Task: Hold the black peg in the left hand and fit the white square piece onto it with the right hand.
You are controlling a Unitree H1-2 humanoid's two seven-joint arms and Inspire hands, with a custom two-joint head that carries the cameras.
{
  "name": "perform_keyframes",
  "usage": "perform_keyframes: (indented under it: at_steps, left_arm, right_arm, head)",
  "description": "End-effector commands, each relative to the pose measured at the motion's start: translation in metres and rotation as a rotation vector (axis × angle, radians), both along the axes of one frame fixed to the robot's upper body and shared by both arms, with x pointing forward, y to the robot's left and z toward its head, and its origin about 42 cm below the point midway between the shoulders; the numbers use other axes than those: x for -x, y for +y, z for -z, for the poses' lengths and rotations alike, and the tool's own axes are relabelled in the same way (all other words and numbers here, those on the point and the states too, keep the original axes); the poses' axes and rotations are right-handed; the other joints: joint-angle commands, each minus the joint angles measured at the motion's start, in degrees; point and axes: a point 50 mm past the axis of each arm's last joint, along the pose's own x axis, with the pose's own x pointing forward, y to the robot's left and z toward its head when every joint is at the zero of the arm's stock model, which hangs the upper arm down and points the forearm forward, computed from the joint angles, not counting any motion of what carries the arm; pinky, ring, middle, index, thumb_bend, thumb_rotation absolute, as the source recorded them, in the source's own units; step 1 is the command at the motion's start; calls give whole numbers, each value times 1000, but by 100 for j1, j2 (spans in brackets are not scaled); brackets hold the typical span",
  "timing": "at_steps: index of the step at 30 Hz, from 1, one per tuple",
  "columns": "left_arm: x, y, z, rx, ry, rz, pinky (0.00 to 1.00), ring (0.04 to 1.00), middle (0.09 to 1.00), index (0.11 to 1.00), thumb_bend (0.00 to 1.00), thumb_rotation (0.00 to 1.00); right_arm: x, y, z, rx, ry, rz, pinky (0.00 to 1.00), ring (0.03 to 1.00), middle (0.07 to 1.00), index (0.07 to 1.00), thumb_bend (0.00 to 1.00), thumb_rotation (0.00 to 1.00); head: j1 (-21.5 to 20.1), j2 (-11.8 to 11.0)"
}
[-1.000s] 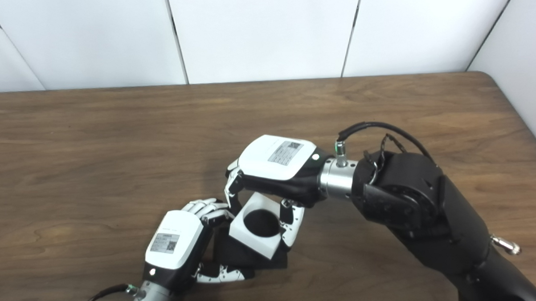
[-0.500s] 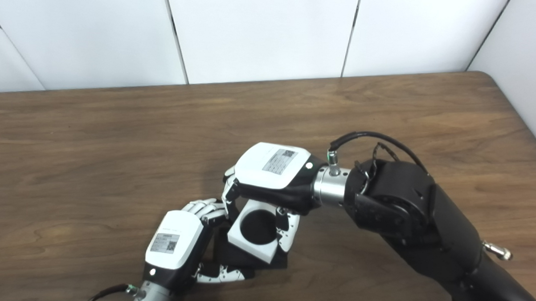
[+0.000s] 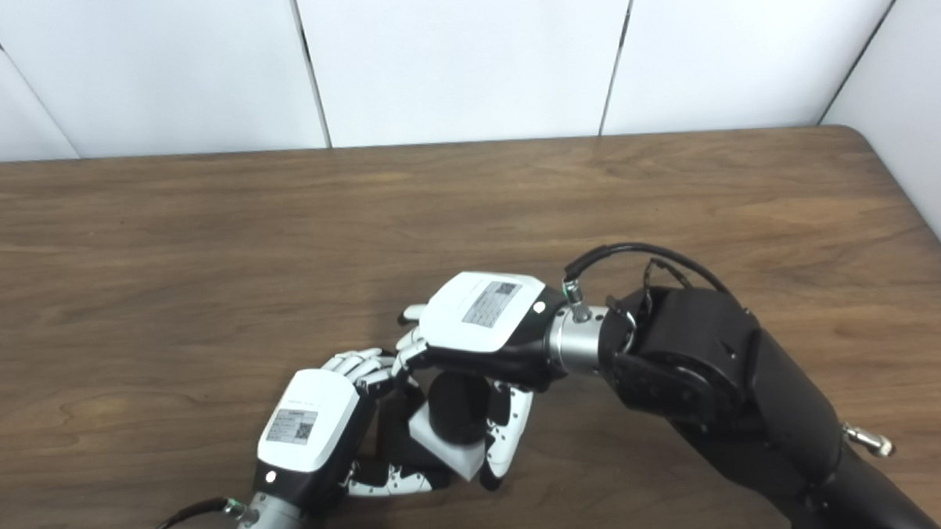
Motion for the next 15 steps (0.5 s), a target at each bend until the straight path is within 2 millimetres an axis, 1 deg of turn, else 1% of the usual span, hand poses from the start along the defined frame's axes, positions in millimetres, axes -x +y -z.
perform_keyframes:
  at_steps: [1,7,13,14,15]
  left_arm:
    - [-1,-1,4,-58,15,6,810,812,749,486,518,51]
    - [-2,3,6,-68,17,-6,809,807,743,487,514,59]
    - [-3,7,5,-77,4,-80,787,789,738,492,508,95]
    - [-3,8,4,-80,4,-90,786,788,741,538,613,274]
    - [-3,9,3,-83,6,-98,783,788,746,590,701,420]
  right_arm:
    - [-2,0,-19,-31,-77,8,966,978,887,827,1000,477]
    - [-6,-6,-27,-77,-83,40,948,974,892,824,1000,482]
    - [-9,-15,-32,-115,-88,89,923,963,875,815,1000,472]
    - [-10,-17,-33,-124,-89,100,921,962,874,812,1000,472]
    - [-10,-19,-33,-130,-91,108,918,957,868,807,1000,468]
  head:
    - [3,10]
    - [48,-18]
    - [112,-48]
    - [137,-49]
    - [137,-49]
